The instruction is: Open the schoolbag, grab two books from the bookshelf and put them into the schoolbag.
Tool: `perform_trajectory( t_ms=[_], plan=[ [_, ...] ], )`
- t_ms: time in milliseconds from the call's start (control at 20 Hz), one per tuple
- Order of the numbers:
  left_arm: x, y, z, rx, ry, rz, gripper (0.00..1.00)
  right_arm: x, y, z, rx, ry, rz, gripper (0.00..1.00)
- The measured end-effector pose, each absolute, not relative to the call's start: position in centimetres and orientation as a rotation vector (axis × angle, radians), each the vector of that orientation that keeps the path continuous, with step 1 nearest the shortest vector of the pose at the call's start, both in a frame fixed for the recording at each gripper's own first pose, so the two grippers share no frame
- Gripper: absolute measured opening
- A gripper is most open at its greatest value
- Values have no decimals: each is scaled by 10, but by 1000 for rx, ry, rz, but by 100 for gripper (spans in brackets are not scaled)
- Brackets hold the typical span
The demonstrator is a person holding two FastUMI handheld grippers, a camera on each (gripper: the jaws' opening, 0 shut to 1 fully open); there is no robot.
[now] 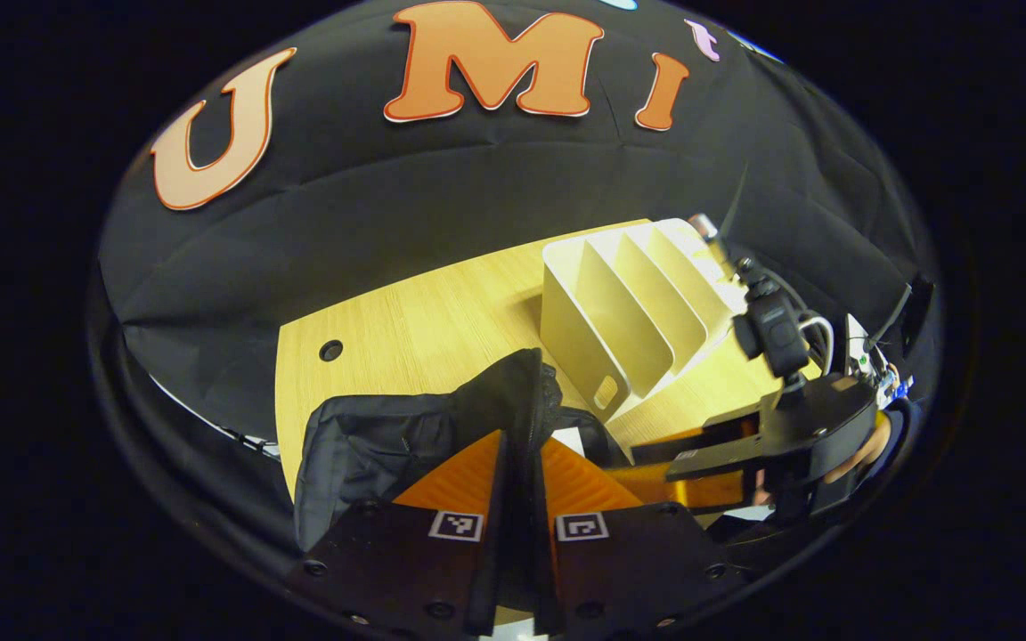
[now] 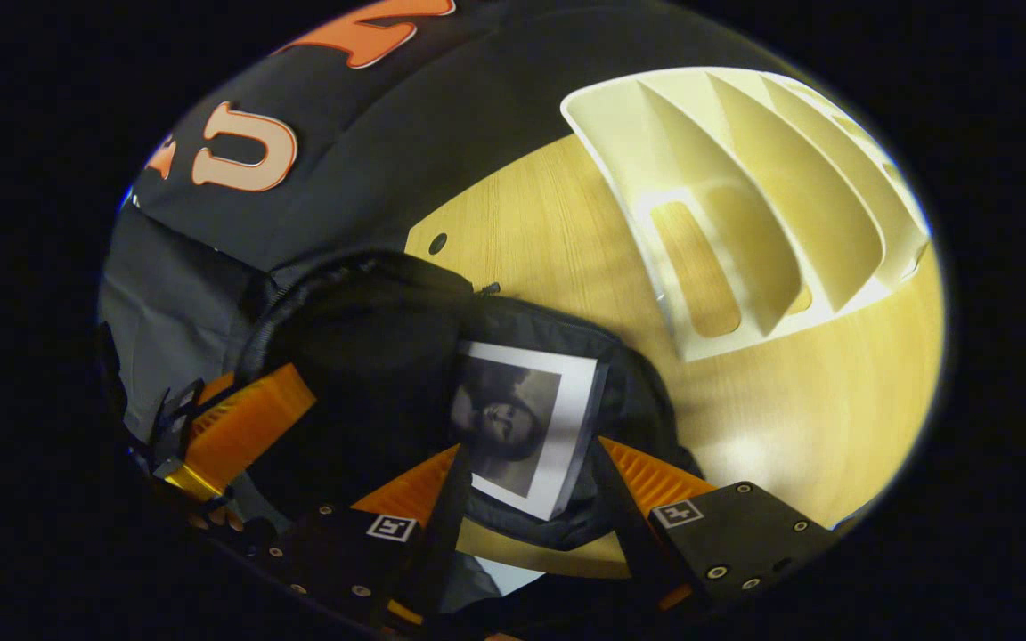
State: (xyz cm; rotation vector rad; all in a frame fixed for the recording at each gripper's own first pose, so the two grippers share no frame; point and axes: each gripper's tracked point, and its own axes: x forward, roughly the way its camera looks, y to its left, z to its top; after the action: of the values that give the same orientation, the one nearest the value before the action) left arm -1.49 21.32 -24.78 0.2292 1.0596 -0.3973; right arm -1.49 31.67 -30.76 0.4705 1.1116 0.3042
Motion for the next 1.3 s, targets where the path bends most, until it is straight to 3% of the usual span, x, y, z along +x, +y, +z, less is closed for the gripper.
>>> perform_trajectory(
  t_ms=[50,100,200,250,350,400,650,900,1300],
  plan=[
    [-18,210,-251,225,1066,-378,28,-12,303,-299,436,1080,310,84],
    [-21,204,-255,218,1075,-362,28,-9,291,-288,405,1049,316,86],
    [-32,184,-260,214,1093,-360,47,-3,260,-272,336,1009,309,88],
    [-33,173,-262,218,1086,-360,51,2,246,-263,313,984,310,90],
    [-37,150,-261,201,1076,-352,84,12,224,-244,277,928,317,91],
    [-36,139,-260,195,1069,-342,89,16,213,-235,255,903,316,91],
    [-23,90,-237,155,946,-266,97,41,155,-187,160,733,272,95],
    [1,55,-210,141,783,-112,98,46,71,-141,75,566,162,95],
    [14,29,-126,159,434,-2,96,37,34,-64,3,271,118,95]
  ],
)
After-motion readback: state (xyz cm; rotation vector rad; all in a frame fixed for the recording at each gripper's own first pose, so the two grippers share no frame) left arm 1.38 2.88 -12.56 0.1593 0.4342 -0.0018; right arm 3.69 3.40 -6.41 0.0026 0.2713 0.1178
